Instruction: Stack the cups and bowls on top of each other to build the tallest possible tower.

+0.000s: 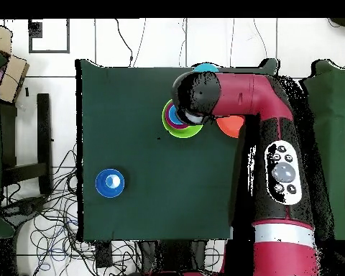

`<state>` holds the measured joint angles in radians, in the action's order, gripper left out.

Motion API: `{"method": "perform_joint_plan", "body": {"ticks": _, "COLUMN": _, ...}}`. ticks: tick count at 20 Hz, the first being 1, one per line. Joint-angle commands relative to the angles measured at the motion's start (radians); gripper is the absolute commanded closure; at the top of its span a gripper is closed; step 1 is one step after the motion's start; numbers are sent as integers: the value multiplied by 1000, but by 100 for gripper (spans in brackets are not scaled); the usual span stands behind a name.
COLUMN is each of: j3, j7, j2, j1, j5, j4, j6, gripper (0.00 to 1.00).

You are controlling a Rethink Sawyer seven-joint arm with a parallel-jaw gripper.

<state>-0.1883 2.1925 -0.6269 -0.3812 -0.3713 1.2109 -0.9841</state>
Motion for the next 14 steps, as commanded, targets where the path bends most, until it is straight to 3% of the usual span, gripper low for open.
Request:
{"method": "perform_joint_plan", "body": {"ticks": 1, "j3": 14, "j7": -114, "j2": -59, "j1": 29, "j5": -126, "j4": 58, "j6": 124, "gripper": 0}}
{"method": "perform_joint_plan", "body": {"ticks": 5, "j3": 17, "j7": -96, "j2": -59, "j1": 41, "j5": -125, "j4": 42, "j6": 101, "gripper": 0}}
{"method": "perform_joint_plan", "body": {"ticks": 10, "j3": 83, "j7": 102, "j2": -77, "j1": 128, "j5": -103, "j4": 101, "j6": 112, "gripper": 0}}
{"method": "perform_joint_plan", "body": {"ticks": 14, "j3": 115, "j7": 160, "j2": -58, "j1": 171, "j5": -70, "j4": 108, "j6": 132, "gripper": 0}}
